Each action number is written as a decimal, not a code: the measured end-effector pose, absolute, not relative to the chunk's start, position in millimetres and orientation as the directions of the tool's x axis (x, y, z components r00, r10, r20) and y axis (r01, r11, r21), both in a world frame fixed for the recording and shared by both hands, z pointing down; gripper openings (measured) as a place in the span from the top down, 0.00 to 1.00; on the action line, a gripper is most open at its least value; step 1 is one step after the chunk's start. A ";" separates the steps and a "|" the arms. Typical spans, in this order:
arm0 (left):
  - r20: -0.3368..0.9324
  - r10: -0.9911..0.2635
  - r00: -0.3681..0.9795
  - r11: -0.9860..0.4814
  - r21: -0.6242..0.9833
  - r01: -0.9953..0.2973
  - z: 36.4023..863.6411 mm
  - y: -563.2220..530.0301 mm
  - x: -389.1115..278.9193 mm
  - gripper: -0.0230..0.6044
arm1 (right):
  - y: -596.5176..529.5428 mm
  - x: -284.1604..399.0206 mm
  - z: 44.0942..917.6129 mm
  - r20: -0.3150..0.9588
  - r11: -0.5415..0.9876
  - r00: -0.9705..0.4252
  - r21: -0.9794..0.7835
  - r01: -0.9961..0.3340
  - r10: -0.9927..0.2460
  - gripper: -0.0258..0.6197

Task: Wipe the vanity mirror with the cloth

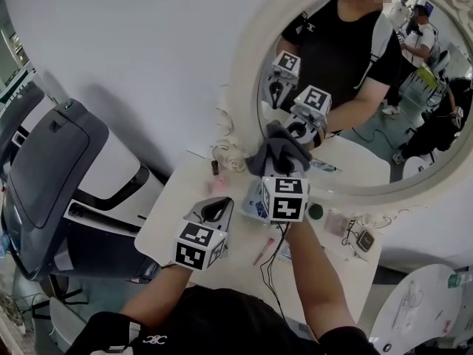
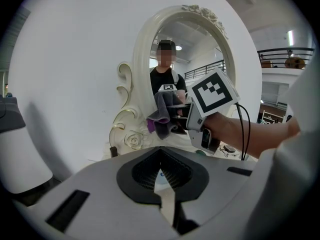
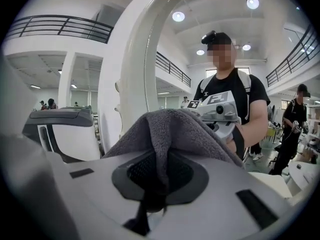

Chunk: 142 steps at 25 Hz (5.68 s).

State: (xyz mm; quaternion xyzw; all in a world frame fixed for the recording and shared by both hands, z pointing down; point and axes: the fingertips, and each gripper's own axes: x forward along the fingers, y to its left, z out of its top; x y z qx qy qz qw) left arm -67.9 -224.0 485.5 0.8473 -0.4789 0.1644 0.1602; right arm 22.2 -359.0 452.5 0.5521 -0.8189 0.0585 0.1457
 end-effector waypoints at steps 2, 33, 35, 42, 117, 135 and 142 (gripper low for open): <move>0.438 -0.755 0.488 -0.495 0.107 -0.862 487.8 -225.6 -65.8 0.95 | -358.7 22.4 454.4 0.308 0.409 -0.370 0.069 -0.910 -0.876 0.90; 0.403 -0.610 0.682 -0.713 0.097 -0.695 475.0 -214.2 47.1 0.95 | -284.5 277.7 500.7 0.442 -0.027 0.001 -0.053 -0.998 -0.897 0.89; 0.405 -0.603 0.688 -0.720 0.097 -0.688 475.5 -213.5 51.3 0.95 | -282.1 286.9 495.1 0.440 -0.044 0.023 -0.038 -0.998 -0.897 0.89; 0.395 -0.589 0.704 -0.736 0.096 -0.670 472.8 -207.2 62.8 0.95 | -274.5 310.7 468.4 0.403 -0.092 0.078 -0.014 -0.996 -0.912 0.89; 0.402 -0.798 0.450 -0.456 0.086 -0.886 473.8 -207.6 -91.1 0.95 | -369.8 -13.7 373.4 0.228 0.534 -0.518 0.007 -0.846 -0.824 0.89; 0.375 -0.721 0.583 -0.598 0.089 -0.797 464.0 -215.7 -35.4 0.95 | -344.3 71.8 338.0 0.169 0.420 -0.410 0.029 -0.907 -0.896 0.89; 0.371 -0.679 0.633 -0.654 0.087 -0.752 462.9 -211.6 1.3 0.95 | -326.3 137.9 333.3 0.163 0.325 -0.317 0.024 -0.945 -0.934 0.89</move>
